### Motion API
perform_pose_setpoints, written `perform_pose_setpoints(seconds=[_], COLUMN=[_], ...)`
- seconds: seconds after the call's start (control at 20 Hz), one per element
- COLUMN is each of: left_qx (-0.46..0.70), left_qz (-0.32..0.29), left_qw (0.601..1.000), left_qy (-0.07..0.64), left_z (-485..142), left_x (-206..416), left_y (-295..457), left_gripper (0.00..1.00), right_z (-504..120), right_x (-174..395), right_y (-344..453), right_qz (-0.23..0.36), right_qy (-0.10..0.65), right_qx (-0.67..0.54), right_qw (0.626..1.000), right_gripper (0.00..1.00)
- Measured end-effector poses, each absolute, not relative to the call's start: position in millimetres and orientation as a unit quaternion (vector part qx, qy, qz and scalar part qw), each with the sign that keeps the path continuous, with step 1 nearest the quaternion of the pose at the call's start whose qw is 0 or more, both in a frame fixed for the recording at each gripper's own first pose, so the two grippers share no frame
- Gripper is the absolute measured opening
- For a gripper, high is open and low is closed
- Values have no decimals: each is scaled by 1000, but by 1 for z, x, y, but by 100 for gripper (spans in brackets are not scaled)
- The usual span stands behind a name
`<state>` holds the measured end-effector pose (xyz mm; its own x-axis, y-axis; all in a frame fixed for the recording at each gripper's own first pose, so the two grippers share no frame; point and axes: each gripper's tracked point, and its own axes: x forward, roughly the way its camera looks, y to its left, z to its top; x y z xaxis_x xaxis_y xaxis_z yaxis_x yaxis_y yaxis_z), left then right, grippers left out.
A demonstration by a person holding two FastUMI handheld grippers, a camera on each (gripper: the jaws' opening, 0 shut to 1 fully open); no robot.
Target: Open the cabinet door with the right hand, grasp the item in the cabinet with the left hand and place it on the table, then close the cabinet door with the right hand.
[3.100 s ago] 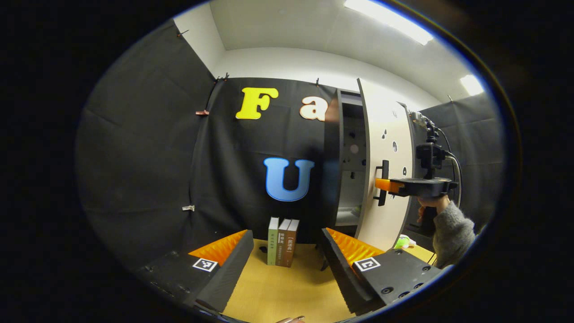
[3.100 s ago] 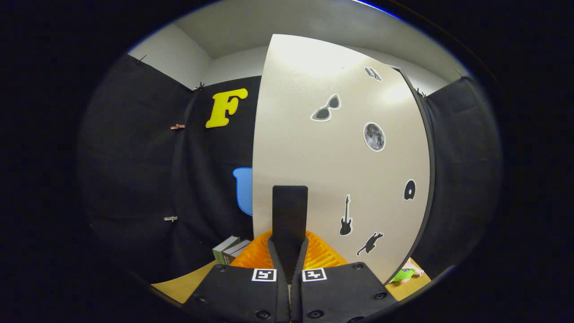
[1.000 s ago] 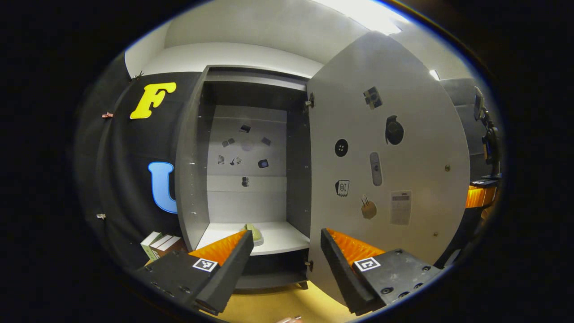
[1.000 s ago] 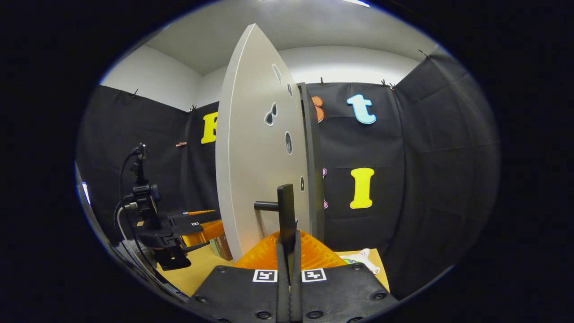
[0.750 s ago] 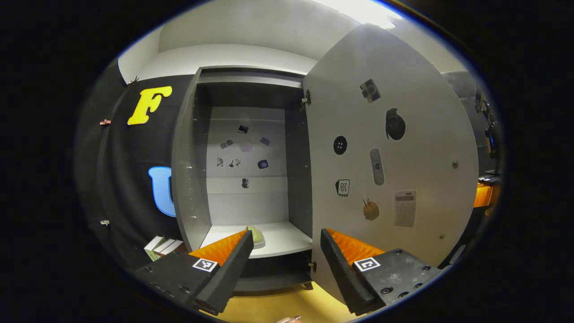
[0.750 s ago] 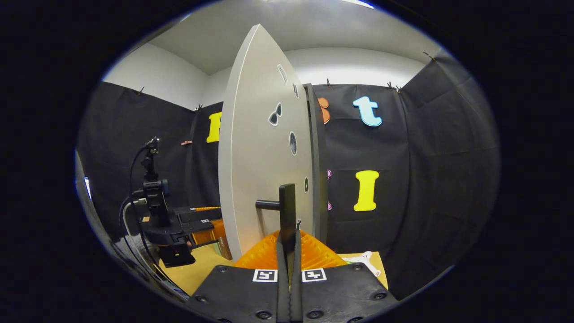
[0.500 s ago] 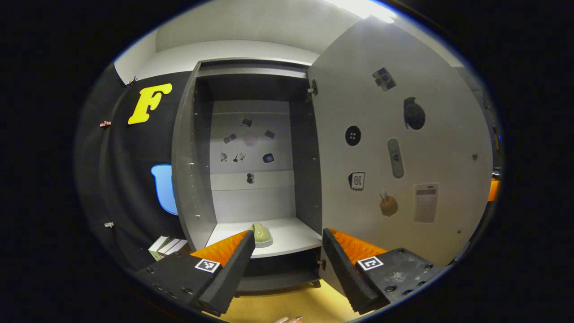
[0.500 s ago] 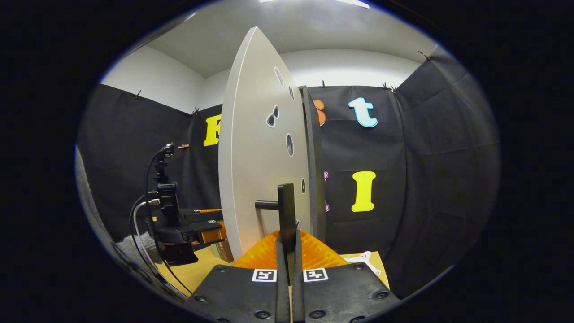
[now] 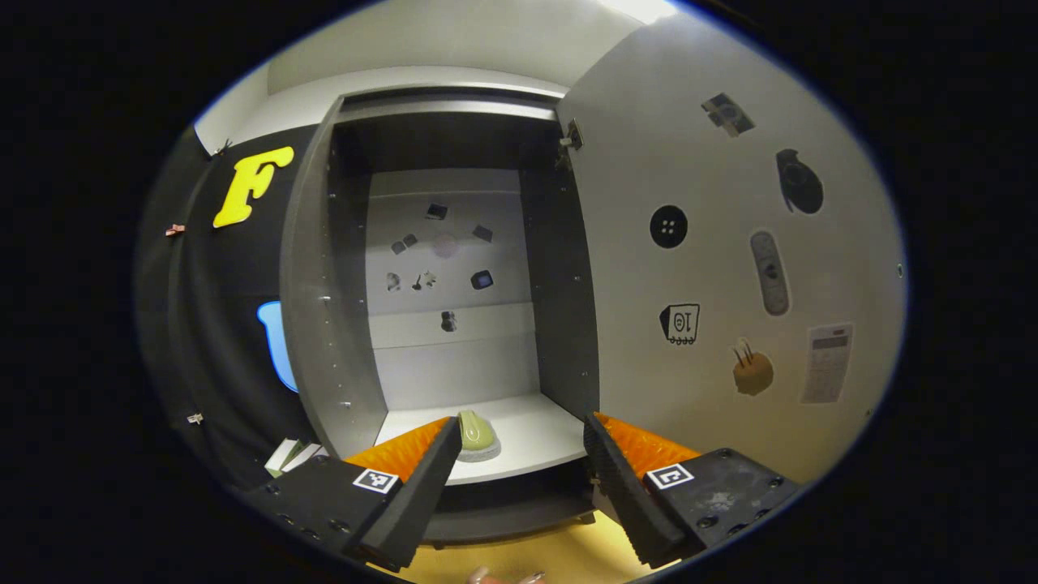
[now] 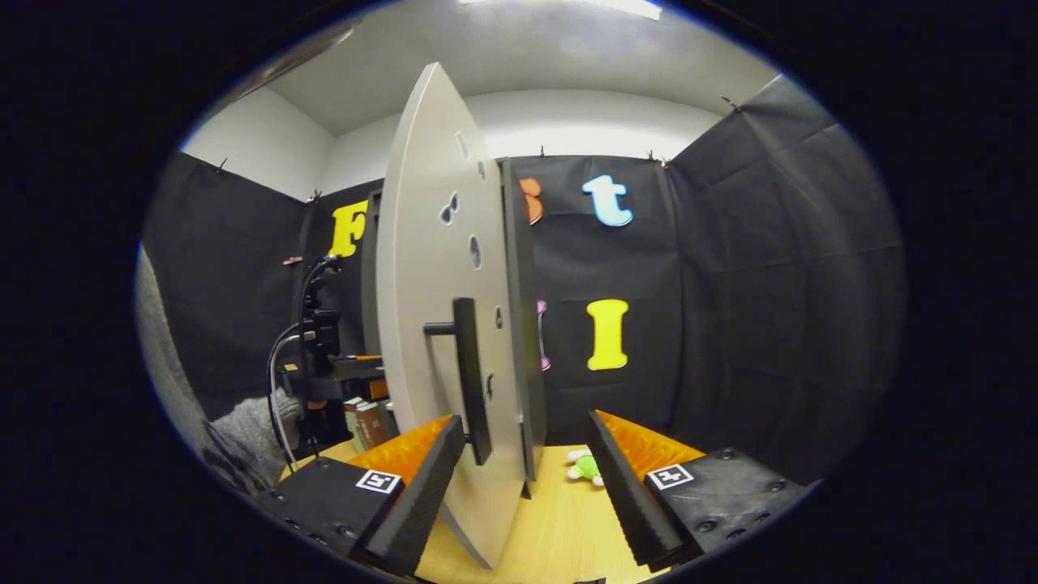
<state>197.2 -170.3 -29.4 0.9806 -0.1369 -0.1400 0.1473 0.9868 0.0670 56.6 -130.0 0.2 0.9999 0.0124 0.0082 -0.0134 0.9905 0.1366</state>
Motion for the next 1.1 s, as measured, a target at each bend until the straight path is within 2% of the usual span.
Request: perform_pose_setpoints(seconds=[0.05,0.2,0.25,0.3,0.7,0.85,1.05,1.1], left_qx=[40,59,68,73,7,-42,-67,-55], left_qz=[-72,-69,-63,-58,-26,-12,6,10], left_qw=[994,991,990,989,973,960,944,943], left_qy=[73,96,106,113,228,277,322,328], left_z=[-29,-34,-37,-40,-89,-119,-144,-148], left_x=[205,232,243,255,346,374,403,407], left_y=[-167,-157,-150,-147,-124,-118,-113,-111], left_gripper=[95,96,96,96,94,90,83,73], right_z=[-2,-17,-23,-27,-52,-58,-71,-74], right_x=[56,55,59,57,62,72,89,90], right_y=[-143,-183,-196,-206,-292,-309,-311,-312], right_qz=[-13,-70,-87,-103,-197,-205,-184,-183], right_qy=[-10,-4,2,6,27,30,43,49], right_qx=[72,86,84,77,61,54,73,71], right_qw=[997,994,993,992,978,977,979,979], right_gripper=[94,95,89,97,97,100,97,97])
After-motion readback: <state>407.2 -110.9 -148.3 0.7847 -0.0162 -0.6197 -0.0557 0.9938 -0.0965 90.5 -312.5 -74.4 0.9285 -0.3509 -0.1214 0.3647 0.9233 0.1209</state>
